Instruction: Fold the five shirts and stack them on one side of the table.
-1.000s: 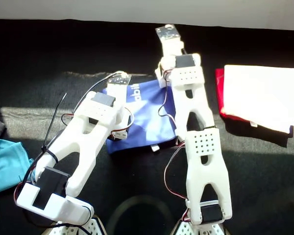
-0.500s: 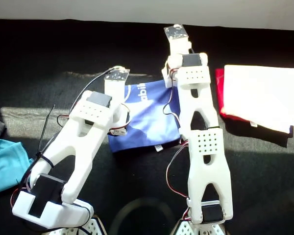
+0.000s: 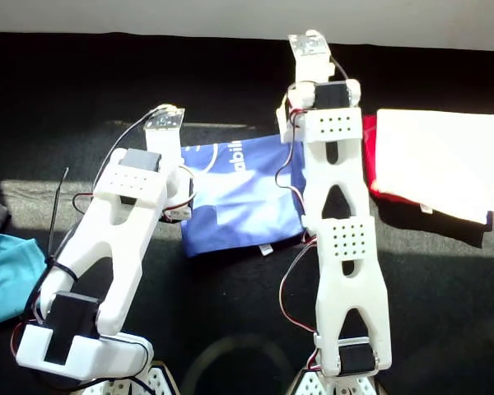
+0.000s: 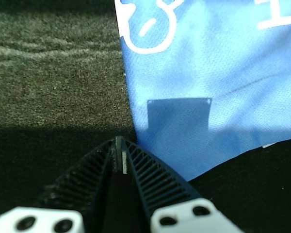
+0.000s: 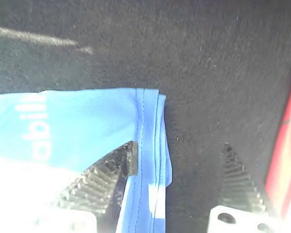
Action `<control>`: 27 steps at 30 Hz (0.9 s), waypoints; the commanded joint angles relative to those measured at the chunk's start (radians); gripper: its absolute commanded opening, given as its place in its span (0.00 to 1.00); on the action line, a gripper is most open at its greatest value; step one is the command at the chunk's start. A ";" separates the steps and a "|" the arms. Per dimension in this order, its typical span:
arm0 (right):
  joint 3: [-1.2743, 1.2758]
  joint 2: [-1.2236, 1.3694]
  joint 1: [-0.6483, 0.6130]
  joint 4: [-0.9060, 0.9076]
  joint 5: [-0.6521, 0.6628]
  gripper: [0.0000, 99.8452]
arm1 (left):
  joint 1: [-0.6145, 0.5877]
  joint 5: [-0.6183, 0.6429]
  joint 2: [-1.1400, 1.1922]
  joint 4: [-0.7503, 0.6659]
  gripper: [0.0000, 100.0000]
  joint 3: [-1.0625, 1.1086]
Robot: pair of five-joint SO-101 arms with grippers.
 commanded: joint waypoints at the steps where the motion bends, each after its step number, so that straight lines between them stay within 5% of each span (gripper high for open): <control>1: 0.073 -0.024 -0.008 0.018 -0.014 0.26 | -0.008 -0.005 -0.045 -0.002 0.01 -0.033; 15: 0.197 -0.036 -0.071 0.019 -0.153 0.39 | -0.036 -0.005 -0.041 -0.008 0.01 -0.030; 27: 0.659 -0.211 -0.088 -0.015 -0.155 0.39 | -0.036 -0.005 -0.039 -0.008 0.01 -0.028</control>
